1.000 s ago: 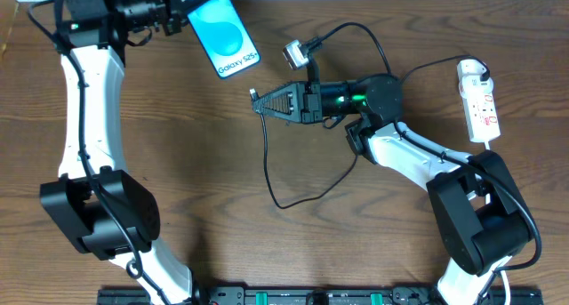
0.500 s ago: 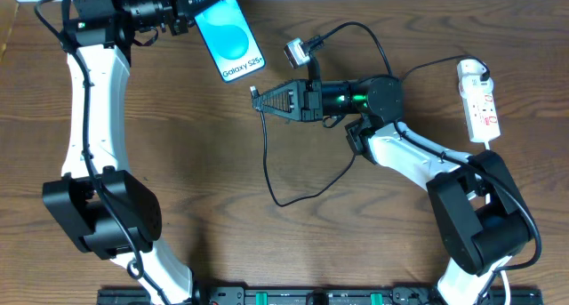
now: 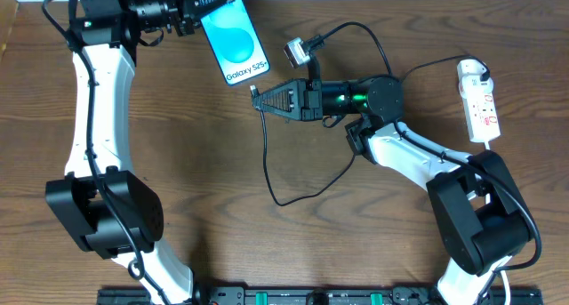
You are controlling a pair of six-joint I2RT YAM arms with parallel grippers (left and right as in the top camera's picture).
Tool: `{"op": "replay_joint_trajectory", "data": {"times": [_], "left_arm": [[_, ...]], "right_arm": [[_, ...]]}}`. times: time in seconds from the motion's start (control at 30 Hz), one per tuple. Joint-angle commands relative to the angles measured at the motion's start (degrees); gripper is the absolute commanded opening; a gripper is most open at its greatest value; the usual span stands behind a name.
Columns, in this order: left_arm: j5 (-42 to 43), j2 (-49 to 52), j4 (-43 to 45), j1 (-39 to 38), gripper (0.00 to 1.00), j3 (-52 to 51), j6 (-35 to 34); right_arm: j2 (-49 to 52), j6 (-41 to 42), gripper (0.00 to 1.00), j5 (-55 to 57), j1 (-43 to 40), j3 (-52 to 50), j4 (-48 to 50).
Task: Plug charger to phone and switch on socket
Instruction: 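Move the plug toward the phone's bottom port with the right gripper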
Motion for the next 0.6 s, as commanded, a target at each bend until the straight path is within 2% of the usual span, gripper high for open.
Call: {"op": "replay_joint_trajectory", "data": {"times": [0.0, 0.4, 0.57], "left_arm": [[2.43, -0.76, 0.09, -0.09, 0.08, -0.04, 2.03], [2.45, -0.76, -0.04, -0.13, 0.07, -0.04, 3.04], [2.21, -0.76, -2.91, -0.13, 0.07, -0.04, 2.84]], "right_arm": [[0.13, 0.59, 0.01, 1.49, -0.35, 0.17, 0.37], [0.13, 0.57, 0.01, 1.51, -0.35, 0.17, 0.35], [0.13, 0.52, 0.01, 1.73, -0.35, 0.17, 0.35]]}}
